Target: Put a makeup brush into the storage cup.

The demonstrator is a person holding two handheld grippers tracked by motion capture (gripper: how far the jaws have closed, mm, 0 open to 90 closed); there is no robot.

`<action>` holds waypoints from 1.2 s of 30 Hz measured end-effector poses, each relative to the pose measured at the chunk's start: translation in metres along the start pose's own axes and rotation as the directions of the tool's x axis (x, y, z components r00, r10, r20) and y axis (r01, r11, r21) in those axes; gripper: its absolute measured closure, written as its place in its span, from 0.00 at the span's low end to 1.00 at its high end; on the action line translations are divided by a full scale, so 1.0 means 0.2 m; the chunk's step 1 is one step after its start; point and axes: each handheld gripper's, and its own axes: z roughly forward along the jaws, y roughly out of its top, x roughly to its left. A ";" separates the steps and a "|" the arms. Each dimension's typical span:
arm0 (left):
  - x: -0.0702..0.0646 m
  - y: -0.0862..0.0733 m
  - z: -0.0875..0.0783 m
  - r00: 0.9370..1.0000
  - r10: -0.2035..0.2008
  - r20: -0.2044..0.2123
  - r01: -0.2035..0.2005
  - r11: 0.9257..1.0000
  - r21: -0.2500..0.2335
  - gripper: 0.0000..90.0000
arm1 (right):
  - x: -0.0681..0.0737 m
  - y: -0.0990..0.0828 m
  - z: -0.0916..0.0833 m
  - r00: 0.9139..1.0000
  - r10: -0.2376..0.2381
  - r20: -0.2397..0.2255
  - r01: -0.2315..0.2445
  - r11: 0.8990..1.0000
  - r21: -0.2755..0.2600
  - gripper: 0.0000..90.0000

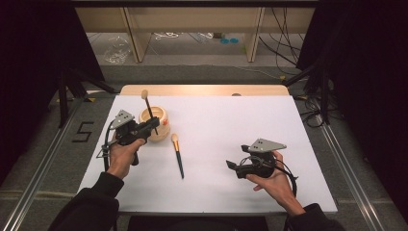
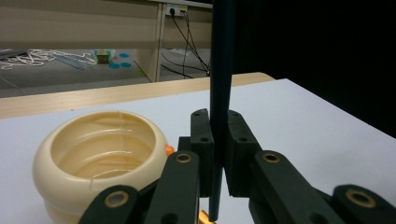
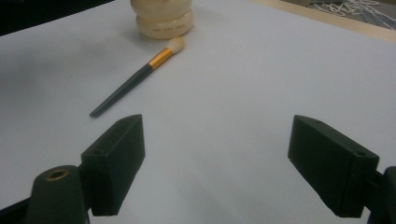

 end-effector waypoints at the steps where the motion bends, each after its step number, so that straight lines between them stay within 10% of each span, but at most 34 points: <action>1: 0.01 0.01 0.00 1.000 -0.003 -0.003 0.003 1.000 -0.004 0.93 | 0.00 0.00 0.00 1.000 0.001 0.000 -0.001 1.000 0.001 0.22; 36: 0.24 0.08 0.18 0.992 -0.023 -0.122 0.020 1.000 -0.024 0.93 | -0.01 0.00 0.01 1.000 -0.013 -0.006 0.013 1.000 0.017 0.24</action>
